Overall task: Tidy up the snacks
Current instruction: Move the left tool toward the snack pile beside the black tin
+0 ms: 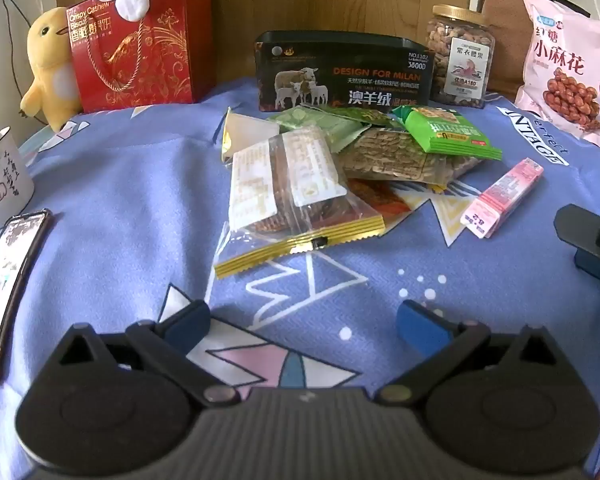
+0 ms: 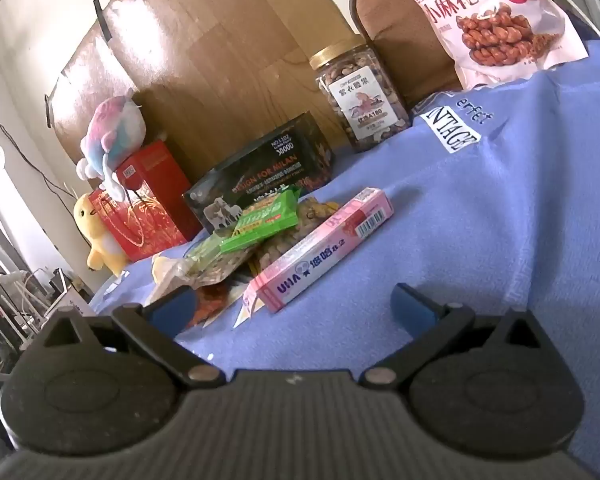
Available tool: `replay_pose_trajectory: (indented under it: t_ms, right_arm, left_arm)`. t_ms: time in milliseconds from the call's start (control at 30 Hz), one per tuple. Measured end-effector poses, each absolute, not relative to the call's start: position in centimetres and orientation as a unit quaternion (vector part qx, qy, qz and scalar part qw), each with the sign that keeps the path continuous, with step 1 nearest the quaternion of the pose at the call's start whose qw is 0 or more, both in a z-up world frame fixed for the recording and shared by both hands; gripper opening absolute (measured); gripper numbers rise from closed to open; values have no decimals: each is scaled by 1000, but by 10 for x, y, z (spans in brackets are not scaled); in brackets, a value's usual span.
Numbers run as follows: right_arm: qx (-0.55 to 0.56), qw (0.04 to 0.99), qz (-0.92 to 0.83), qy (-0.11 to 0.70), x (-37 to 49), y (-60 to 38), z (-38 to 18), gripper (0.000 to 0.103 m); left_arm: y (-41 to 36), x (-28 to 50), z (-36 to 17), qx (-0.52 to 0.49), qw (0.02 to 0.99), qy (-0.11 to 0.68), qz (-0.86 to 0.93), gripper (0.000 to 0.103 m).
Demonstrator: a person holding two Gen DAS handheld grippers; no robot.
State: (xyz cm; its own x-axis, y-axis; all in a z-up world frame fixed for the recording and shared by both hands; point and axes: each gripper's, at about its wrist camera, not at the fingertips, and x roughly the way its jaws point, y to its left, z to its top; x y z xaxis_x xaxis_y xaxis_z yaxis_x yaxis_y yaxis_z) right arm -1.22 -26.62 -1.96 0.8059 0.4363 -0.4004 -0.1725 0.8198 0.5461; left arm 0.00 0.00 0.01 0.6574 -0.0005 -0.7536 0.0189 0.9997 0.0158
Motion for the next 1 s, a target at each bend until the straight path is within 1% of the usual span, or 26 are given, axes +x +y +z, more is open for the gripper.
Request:
replay_pose_trajectory:
  t_ms: [400,667,1000]
  right_arm:
    - [246,918,166,262,-12,-266,-19,103]
    - [238,920,164,265,-11,-266,-18,103]
    - [198,928,154,277,-9,-256,-14,103]
  left_arm:
    - [-1,1,1,10,913,408,-7,103]
    - [1,-9,1,11,922,387,-12,103]
    - [5,-15,-2,24,929,368,-36,103]
